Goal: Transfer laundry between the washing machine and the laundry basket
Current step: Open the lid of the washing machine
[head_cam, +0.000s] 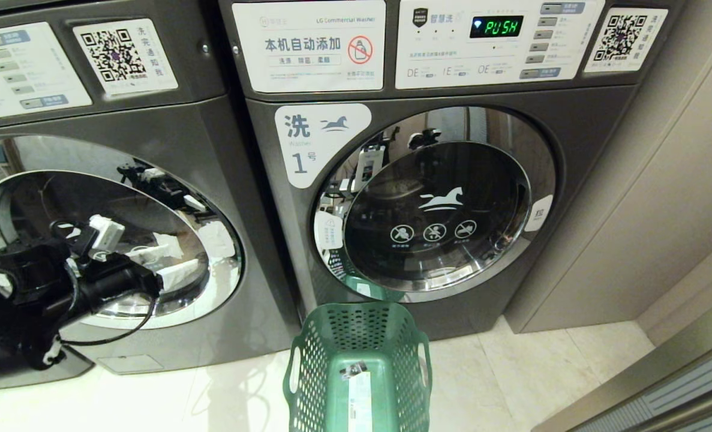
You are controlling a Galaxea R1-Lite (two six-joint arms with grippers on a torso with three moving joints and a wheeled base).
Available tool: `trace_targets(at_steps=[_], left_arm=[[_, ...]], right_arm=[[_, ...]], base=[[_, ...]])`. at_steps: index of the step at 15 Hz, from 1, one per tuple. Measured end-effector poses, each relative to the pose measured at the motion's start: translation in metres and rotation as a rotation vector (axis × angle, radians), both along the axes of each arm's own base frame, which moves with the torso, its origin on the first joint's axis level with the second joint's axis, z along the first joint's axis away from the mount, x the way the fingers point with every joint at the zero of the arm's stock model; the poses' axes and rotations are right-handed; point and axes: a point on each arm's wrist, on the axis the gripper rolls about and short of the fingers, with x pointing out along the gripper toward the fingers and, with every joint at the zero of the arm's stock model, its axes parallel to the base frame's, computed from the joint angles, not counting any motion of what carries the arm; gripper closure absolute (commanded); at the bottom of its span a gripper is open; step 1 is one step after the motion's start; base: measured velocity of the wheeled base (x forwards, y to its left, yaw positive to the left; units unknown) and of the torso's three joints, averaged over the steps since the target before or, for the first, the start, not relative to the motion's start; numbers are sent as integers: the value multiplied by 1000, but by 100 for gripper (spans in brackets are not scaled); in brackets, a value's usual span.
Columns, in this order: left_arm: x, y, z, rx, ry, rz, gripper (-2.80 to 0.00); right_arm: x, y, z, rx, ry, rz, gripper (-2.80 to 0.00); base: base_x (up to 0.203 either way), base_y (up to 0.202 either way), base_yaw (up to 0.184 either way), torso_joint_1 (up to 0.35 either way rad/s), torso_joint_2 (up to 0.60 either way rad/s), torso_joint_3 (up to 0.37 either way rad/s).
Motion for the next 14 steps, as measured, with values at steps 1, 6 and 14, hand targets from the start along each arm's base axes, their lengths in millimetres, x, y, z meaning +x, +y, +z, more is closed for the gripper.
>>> trace_targets(at_steps=[1,6,14], left_arm=[[2,0,-2,9,-22,-1,-280],[11,3,-13,42,-99,-1,-280],[38,5,-26,7,-114,-40,-280]], right_arm=[[0,0,0,0,0,0,0],[0,0,0,0,0,1,0],[0,0,0,0,0,0,0]], base=[[0,0,0,0,0,0],[0,0,0,0,0,0],[0,0,0,0,0,0]])
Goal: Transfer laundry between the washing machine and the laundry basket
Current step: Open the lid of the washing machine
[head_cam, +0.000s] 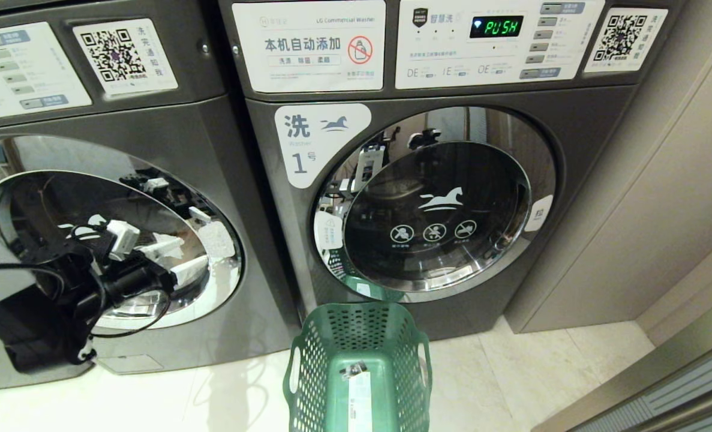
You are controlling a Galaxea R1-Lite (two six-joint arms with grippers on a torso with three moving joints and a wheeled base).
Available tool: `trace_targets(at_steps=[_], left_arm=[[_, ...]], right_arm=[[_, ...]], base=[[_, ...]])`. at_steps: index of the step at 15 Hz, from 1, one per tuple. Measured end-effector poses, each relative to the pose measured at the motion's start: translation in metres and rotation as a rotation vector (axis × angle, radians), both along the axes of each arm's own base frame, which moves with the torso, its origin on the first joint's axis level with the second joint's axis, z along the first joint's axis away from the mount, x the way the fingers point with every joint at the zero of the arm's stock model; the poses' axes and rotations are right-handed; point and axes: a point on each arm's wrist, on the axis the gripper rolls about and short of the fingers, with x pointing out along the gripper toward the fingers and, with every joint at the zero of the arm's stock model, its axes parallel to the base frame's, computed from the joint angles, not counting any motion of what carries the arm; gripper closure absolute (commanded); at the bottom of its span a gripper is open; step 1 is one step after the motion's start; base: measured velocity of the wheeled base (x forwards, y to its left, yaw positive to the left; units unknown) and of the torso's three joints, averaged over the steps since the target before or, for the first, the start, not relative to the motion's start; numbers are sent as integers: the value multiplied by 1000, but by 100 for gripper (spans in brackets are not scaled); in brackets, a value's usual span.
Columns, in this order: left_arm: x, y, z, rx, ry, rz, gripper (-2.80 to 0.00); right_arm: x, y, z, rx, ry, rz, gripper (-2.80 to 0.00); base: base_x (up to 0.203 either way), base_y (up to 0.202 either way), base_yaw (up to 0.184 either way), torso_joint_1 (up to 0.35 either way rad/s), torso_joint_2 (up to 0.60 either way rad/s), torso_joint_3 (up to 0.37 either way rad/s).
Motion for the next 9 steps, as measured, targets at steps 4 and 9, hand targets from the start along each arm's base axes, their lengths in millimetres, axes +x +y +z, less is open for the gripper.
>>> trace_targets(at_steps=[4,9], left_arm=[[16,-6,-5,0,-13,-21,-280],[29,-18,-13,2,-17,-43,-280]], right_arm=[[0,0,0,0,0,0,0],[0,0,0,0,0,0,0]], base=[[0,0,0,0,0,0],[0,0,0,0,0,0]])
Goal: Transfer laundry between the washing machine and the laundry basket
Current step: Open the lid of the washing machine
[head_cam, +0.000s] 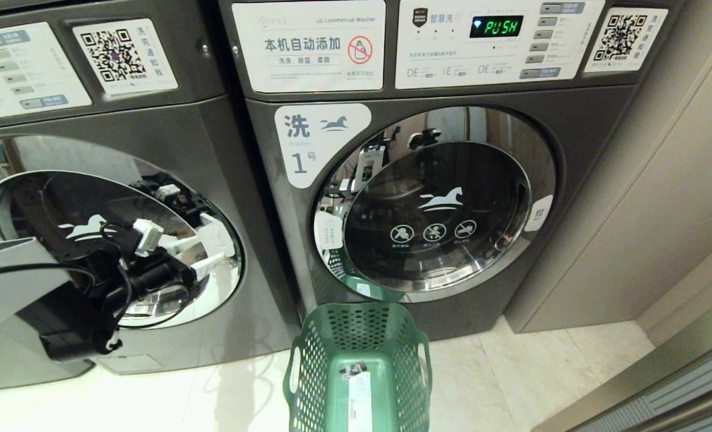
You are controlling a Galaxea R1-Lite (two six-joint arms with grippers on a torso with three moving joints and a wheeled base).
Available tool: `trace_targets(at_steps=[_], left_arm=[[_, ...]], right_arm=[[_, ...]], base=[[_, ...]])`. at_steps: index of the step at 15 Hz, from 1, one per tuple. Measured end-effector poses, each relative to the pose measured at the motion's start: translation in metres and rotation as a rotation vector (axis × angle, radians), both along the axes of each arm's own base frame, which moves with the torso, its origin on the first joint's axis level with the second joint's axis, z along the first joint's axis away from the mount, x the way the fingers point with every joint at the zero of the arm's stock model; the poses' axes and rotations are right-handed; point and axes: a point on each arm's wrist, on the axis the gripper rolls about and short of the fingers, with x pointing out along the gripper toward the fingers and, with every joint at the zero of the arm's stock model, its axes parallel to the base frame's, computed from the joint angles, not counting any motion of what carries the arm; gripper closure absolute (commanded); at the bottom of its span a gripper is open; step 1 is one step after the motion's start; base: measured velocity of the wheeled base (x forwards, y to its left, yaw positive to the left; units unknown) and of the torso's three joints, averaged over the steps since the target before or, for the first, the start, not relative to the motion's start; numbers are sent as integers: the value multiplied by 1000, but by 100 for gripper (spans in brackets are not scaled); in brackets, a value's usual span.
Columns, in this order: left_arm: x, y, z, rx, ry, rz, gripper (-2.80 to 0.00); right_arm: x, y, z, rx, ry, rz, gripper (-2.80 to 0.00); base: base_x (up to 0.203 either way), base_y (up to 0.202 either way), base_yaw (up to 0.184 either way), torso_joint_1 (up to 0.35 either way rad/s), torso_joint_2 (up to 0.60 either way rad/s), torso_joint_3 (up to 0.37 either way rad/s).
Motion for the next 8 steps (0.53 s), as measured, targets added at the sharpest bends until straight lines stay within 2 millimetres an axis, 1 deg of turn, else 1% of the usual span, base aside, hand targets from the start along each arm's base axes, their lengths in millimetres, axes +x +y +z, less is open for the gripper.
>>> trace_targets(at_steps=[3,8], left_arm=[[10,-6,-3,2,-4,19,-280],[13,-6,-6,-3,1,33,-280]], right_arm=[[0,0,0,0,0,0,0],[0,0,0,0,0,0,0]], base=[[0,0,0,0,0,0],[0,0,0,0,0,0]])
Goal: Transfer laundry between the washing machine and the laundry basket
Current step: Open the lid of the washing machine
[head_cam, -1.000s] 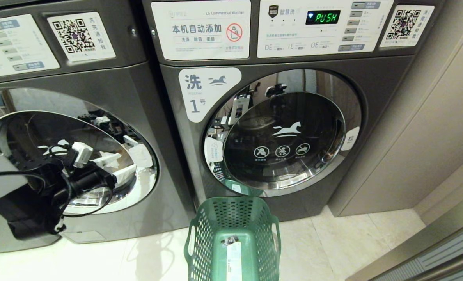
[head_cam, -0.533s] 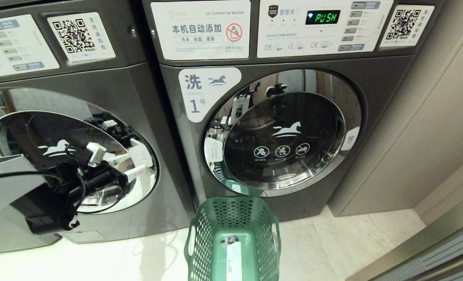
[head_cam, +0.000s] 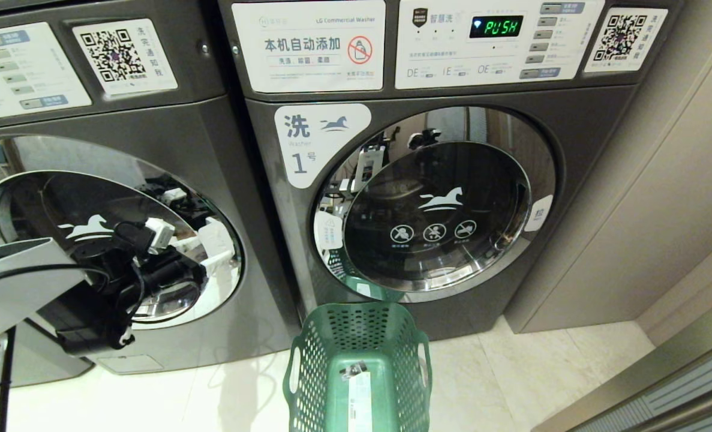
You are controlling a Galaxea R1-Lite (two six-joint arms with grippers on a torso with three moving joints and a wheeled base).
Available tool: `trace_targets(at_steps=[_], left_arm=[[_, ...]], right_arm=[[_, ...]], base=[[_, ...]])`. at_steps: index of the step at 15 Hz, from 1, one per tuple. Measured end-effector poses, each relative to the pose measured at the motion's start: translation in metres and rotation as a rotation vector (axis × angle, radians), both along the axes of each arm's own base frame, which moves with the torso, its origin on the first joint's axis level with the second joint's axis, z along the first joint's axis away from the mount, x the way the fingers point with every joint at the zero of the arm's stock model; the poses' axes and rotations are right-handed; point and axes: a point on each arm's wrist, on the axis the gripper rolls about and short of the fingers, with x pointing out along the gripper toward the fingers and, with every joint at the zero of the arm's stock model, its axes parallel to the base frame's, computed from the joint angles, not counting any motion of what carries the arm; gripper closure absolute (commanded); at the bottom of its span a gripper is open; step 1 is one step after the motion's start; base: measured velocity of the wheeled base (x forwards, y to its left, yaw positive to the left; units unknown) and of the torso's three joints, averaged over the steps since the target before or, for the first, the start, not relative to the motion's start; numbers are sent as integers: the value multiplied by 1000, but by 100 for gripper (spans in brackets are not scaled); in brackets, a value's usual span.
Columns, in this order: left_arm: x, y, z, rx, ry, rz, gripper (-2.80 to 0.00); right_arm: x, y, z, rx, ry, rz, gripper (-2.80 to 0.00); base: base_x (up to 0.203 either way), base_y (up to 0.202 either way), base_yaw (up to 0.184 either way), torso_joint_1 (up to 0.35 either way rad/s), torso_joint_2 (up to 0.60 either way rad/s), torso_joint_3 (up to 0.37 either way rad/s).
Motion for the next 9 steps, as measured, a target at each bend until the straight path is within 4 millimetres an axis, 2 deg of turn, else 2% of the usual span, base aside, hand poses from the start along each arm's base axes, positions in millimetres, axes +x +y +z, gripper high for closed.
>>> trace_targets(at_steps=[9], left_arm=[[18,-1,-5,-81,24,-84,-280]], right_arm=[[0,0,0,0,0,0,0]], base=[[0,0,0,0,0,0]])
